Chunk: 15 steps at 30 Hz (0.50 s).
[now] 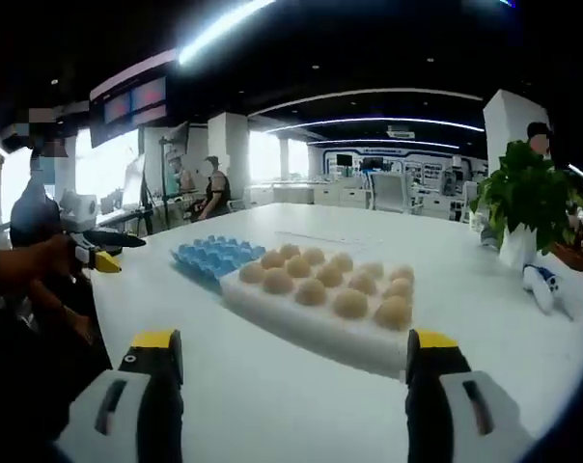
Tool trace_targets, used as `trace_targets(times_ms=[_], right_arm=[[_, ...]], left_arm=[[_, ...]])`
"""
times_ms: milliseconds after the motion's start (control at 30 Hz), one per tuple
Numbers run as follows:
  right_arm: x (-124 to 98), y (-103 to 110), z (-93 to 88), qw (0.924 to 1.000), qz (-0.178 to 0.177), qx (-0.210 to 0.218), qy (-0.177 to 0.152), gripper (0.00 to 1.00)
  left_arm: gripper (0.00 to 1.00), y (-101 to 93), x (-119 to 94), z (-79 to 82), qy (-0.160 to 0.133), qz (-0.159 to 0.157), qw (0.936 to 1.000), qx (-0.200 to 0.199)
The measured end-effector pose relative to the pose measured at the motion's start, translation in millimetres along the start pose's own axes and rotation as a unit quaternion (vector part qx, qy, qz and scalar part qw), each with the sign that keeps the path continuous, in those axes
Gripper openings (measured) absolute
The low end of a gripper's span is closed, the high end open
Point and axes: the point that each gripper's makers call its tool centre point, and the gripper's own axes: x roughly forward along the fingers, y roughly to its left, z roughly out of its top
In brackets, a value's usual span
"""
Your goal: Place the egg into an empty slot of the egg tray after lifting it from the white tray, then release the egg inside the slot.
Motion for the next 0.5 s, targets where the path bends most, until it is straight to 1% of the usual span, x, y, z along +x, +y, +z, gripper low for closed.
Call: trace_targets(times_ms=[233, 500], right_arm=[[1.1, 3.4, -3.5, 0.9999, 0.005, -0.007, 0.01, 0.97], [2.5, 5.3, -1.6, 0.9999, 0.008, -0.01, 0.011, 0.97]], left_arm=[[1.0, -2.2, 4.1, 0.3, 0.004, -0.006, 1.0, 0.005], [1.0, -6.6, 9.2, 1.7, 0.007, -0.015, 0.9998, 0.01]])
